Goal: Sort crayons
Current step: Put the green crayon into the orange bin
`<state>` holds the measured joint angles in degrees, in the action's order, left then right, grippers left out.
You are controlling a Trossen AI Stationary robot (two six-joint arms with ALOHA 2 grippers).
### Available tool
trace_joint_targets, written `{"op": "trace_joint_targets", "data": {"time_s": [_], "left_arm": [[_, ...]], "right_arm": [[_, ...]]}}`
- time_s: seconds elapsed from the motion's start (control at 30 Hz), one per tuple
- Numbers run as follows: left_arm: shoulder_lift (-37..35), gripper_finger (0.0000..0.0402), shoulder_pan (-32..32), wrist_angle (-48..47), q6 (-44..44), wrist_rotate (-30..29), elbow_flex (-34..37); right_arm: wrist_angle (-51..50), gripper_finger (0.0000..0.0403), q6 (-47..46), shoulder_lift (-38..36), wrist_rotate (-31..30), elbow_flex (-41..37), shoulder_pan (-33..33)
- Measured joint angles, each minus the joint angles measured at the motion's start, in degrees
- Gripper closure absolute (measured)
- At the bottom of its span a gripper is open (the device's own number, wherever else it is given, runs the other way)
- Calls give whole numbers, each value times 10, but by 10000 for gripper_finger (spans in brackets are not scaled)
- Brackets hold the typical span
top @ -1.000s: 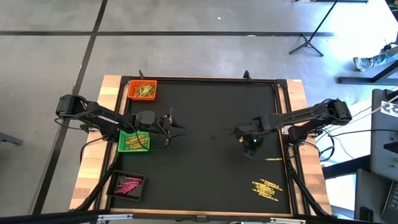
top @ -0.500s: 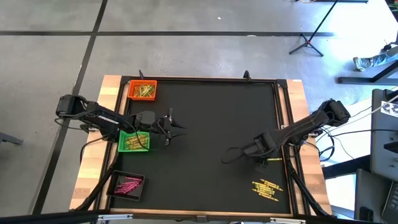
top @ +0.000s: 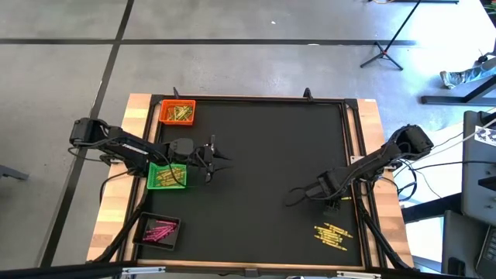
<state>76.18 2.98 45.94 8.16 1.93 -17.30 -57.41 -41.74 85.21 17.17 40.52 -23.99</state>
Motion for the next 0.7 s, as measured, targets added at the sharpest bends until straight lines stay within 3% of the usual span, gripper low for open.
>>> {"op": "trace_joint_targets", "data": {"time_s": [0.17,0.53,0.7], "left_arm": [[0,286,0,1,5,-5,0],[0,286,0,2,5,-10,0],[0,286,0,2,5,-10,0]], "right_arm": [[31,230,0,0,0,-29,0],[28,381,20,-1,-11,-36,0],[24,392,36,0,-15,-21,0]]}}
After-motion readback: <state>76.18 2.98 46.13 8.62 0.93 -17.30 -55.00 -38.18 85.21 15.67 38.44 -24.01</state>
